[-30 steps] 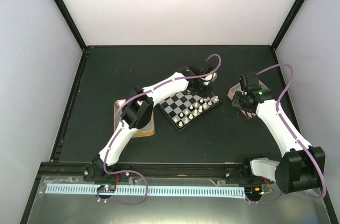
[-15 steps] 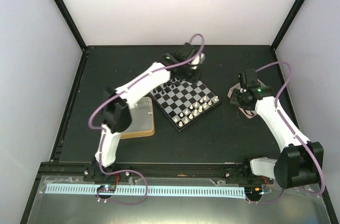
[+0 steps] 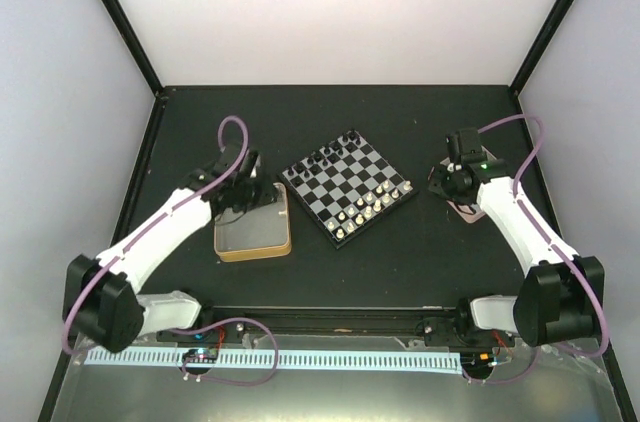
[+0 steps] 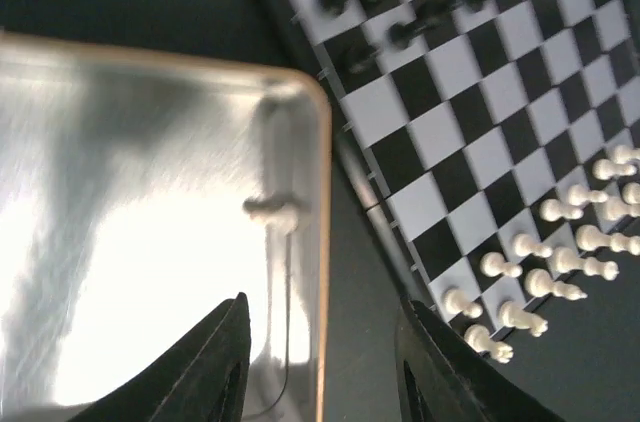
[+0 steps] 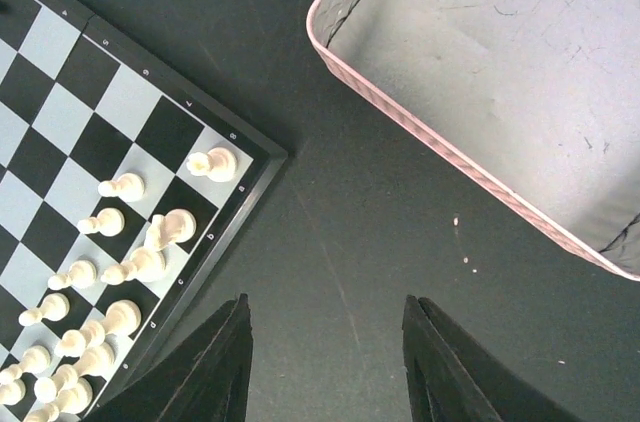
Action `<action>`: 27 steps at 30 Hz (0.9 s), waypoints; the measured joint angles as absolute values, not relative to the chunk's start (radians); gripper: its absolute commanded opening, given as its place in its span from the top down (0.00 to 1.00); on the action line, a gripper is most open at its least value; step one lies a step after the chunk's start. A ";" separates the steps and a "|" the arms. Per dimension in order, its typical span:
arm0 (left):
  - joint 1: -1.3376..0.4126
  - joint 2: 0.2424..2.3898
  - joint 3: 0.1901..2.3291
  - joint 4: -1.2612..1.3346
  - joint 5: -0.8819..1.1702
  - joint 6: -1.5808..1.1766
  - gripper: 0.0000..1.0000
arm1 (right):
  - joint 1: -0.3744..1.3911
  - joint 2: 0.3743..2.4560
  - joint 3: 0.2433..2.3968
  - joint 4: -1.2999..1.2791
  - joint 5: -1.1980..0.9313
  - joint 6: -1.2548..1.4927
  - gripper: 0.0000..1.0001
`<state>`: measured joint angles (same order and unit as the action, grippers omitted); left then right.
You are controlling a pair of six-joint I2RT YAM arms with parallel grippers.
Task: Set up the chess pieces on the board
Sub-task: Pick up the chess piece from the storage box.
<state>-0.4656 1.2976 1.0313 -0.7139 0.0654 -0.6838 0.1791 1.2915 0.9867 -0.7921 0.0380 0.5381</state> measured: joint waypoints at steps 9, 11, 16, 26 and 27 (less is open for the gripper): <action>-0.370 1.188 0.814 -0.609 0.131 -1.031 0.63 | 0.181 1.316 0.987 -0.780 0.018 0.550 0.57; -0.369 1.203 0.803 -0.573 0.145 -1.115 0.66 | 0.181 1.316 0.987 -0.775 0.017 0.553 0.57; -0.369 1.279 0.733 -0.467 0.189 -1.318 0.71 | 0.181 1.301 0.975 -0.751 0.017 0.559 0.57; -0.369 1.383 0.680 -0.389 0.214 -1.555 0.71 | 0.181 1.264 0.945 -0.735 0.038 0.544 0.56; -0.369 1.390 0.676 -0.387 0.215 -1.570 0.71 | 0.181 1.263 0.945 -0.734 0.044 0.540 0.56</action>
